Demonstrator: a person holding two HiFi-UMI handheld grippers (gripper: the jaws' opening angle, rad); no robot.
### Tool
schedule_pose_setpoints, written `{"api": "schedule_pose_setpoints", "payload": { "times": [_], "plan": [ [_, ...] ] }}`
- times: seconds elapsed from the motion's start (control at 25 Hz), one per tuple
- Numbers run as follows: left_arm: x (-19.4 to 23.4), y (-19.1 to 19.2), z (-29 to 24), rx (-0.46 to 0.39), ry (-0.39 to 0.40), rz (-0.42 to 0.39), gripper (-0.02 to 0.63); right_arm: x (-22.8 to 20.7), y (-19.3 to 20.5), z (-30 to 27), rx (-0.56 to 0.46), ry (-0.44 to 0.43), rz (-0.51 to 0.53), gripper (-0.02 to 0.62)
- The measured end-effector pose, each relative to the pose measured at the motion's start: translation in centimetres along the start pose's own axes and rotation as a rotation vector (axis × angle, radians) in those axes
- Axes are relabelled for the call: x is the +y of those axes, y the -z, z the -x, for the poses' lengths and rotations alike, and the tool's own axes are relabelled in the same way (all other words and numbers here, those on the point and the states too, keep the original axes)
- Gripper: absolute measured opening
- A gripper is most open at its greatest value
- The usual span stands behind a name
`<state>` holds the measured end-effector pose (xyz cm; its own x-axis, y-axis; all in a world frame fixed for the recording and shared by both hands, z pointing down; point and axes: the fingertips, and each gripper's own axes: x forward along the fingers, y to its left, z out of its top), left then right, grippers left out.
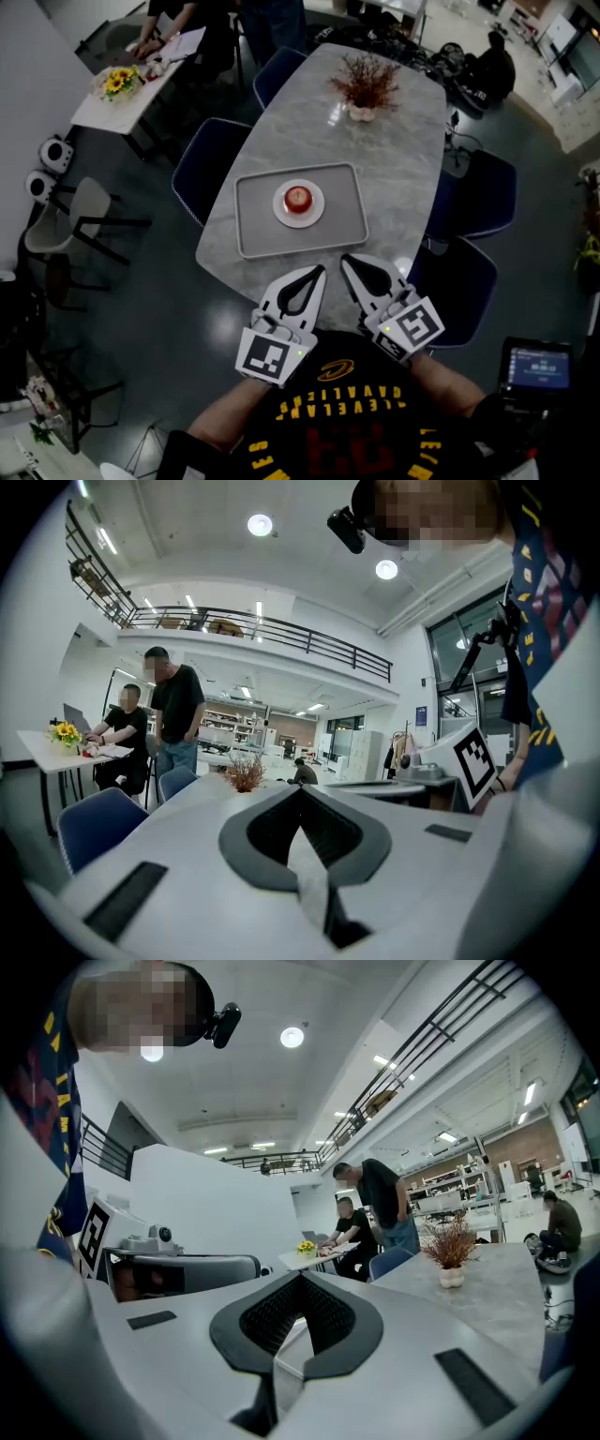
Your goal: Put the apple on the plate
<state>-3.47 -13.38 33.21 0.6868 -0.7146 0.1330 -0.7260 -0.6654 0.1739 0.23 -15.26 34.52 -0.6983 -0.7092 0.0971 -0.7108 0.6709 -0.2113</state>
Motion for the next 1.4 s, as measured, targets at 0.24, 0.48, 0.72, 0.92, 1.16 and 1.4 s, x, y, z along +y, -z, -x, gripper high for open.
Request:
{"api": "schedule_pose_setpoints", "payload": {
  "times": [0.24, 0.48, 0.72, 0.92, 1.16, 1.4],
  "plan": [
    [0.1, 0.5, 0.3, 0.009, -0.008, 0.017, 0.002, 0.6, 0.2, 0.0, -0.006, -0.019, -0.006, 0.006],
    [-0.1, 0.7, 0.1, 0.012, -0.014, 0.018, 0.000, 0.4, 0.4, 0.3, -0.004, -0.020, 0.003, 0.006],
    [-0.3, 0.7, 0.0, 0.013, -0.013, 0.014, 0.000, 0.6, 0.1, 0.5, -0.017, -0.018, -0.009, 0.006],
    [-0.1, 0.9, 0.0, 0.016, -0.022, 0.024, 0.002, 0.7, 0.2, 0.4, -0.020, -0.028, -0.002, 0.006],
    [0.0, 1.0, 0.0, 0.020, -0.025, 0.026, 0.002, 1.1, 0.2, 0.2, -0.014, -0.037, -0.003, 0.006],
    [0.1, 1.2, 0.0, 0.027, -0.028, 0.032, 0.002, 1.1, 0.4, 0.2, -0.011, -0.039, -0.013, 0.006]
  ]
}}
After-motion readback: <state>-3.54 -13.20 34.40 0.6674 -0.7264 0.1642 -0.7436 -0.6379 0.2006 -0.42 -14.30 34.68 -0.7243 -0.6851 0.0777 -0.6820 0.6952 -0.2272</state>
